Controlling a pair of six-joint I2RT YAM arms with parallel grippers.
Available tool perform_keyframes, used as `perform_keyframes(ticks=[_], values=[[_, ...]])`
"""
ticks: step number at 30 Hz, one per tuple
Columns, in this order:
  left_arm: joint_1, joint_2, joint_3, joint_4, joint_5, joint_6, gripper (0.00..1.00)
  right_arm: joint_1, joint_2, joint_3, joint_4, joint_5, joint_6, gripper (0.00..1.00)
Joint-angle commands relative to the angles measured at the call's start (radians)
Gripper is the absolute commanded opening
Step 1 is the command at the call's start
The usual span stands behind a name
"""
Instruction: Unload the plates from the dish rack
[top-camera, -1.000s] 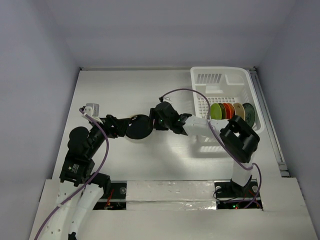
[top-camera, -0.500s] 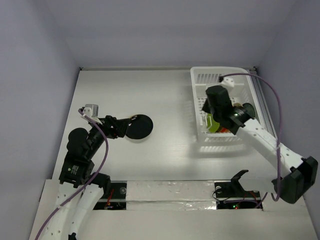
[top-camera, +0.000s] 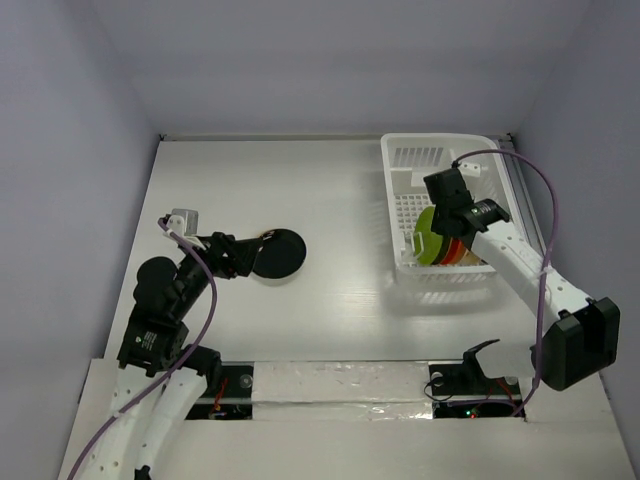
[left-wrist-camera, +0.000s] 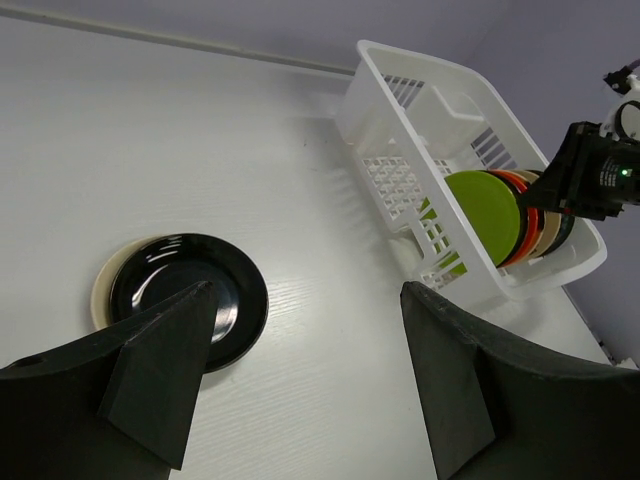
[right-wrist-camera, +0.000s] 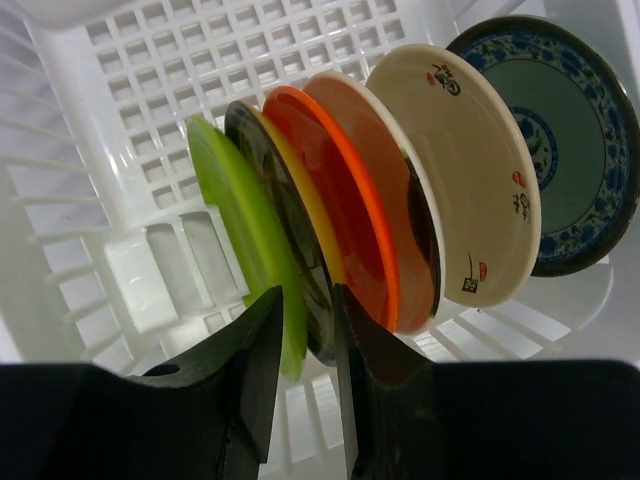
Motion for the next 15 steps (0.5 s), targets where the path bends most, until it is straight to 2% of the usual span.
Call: perform_keyframes(ticks=[1, 11, 15], values=[[-0.006, -0.011, -0.005, 0.04, 0.01, 0.008, 0.71, -0.002, 0.007, 0.017, 0.009, -0.02, -0.041, 0.32], [-0.006, -0.008, -0.006, 0.042, 0.013, 0.007, 0.71, -0.002, 0.082, 0.019, 0.029, -0.016, -0.08, 0.36], [-0.006, -0.006, -0.006, 0.042, 0.011, 0.007, 0.71, -0.002, 0.12, 0.037, 0.014, 0.004, -0.084, 0.34]])
